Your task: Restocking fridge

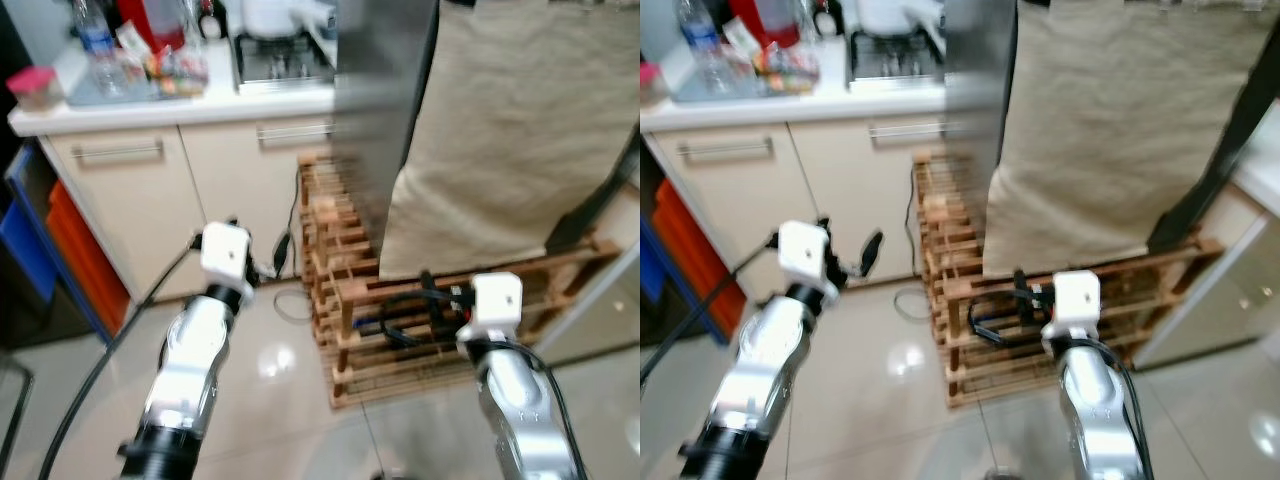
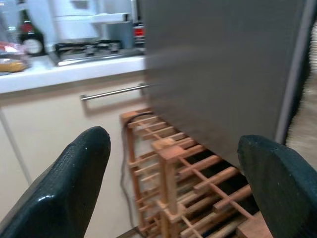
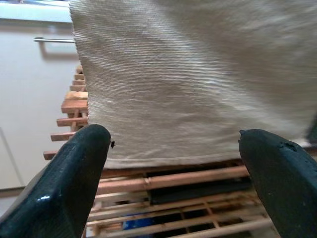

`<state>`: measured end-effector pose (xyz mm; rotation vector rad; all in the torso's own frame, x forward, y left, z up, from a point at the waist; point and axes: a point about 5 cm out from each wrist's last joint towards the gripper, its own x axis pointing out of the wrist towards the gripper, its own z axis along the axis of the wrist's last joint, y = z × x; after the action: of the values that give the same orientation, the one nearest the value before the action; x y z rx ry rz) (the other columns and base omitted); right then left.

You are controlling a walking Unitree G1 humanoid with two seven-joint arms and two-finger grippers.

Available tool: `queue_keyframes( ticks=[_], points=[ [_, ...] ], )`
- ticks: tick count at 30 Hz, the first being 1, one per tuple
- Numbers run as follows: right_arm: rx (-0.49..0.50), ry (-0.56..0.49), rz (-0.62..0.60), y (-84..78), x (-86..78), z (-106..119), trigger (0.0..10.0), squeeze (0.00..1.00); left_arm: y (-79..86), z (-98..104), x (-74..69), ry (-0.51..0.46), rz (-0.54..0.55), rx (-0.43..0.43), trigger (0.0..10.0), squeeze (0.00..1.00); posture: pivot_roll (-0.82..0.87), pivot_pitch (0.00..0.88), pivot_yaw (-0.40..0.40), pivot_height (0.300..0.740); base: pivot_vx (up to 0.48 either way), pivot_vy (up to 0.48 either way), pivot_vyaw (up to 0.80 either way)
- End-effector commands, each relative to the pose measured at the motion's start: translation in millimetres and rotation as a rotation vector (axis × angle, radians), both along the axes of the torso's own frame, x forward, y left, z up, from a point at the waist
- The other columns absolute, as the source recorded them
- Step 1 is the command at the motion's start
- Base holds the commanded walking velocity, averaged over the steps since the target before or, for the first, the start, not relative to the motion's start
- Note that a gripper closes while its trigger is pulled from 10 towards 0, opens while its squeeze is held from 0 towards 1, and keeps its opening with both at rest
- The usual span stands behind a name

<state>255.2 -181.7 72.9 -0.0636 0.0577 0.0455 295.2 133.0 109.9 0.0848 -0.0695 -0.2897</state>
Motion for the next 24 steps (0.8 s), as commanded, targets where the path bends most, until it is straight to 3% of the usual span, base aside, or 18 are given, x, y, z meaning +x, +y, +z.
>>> queue_keyframes(
  ticks=[1, 12, 15, 16, 20, 22, 24],
  points=[
    [0.022, -0.025, 0.005, 4.7, 4.0, 6.3, 10.0, 0.0, 4.2, -1.1, 0.6, 0.0, -0.012, 0.016, 10.0, 0.0, -0.12, 0.0, 0.021, 0.74, 0.0, 0.476, -0.8],
    [0.087, -0.021, -0.039, 2.1, 13.7, 6.9, 10.0, 0.0, 20.6, -10.8, 0.5, 0.07, 0.059, -0.037, 10.0, 0.0, -0.1, 0.0, 0.021, 0.74, 0.0, 0.478, -0.8],
    [0.089, -0.024, -0.06, 2.1, 13.1, 5.1, 10.0, 0.0, 27.5, -17.5, -1.4, 0.12, 0.09, -0.095, 10.0, 0.0, -0.09, 0.0, 0.024, 0.74, 0.0, 0.48, -0.8],
    [0.085, -0.03, -0.075, 1.5, 11.5, 4.4, 10.0, 0.0, 38.6, -26.5, -3.5, 0.184, 0.149, -0.172, 10.0, 0.0, -0.09, 0.0, 0.024, 0.74, 0.0, 0.48, -0.8],
    [0.073, -0.017, -0.09, 0.3, 5.8, -1.8, 10.0, 0.0, 60.0, -44.9, -12.5, 0.282, 0.242, -0.239, 10.0, 0.0, -0.1, 0.0, 0.028, 0.74, 0.0, 0.12, -0.8],
    [0.071, -0.011, -0.09, 0.4, 4.6, -3.8, 10.0, 0.0, 63.8, -47.6, -15.1, 0.292, 0.252, -0.237, 10.0, 0.0, -0.1, 0.0, 0.028, 0.74, 0.0, 0.0, -0.8],
    [0.07, -0.001, -0.091, 0.7, 2.5, -6.8, 10.0, 0.0, 64.2, -44.5, -19.1, 0.255, 0.206, -0.141, 10.0, 0.0, -0.09, 0.0, 0.026, 0.74, 0.0, 0.0, -0.8]
  ],
)
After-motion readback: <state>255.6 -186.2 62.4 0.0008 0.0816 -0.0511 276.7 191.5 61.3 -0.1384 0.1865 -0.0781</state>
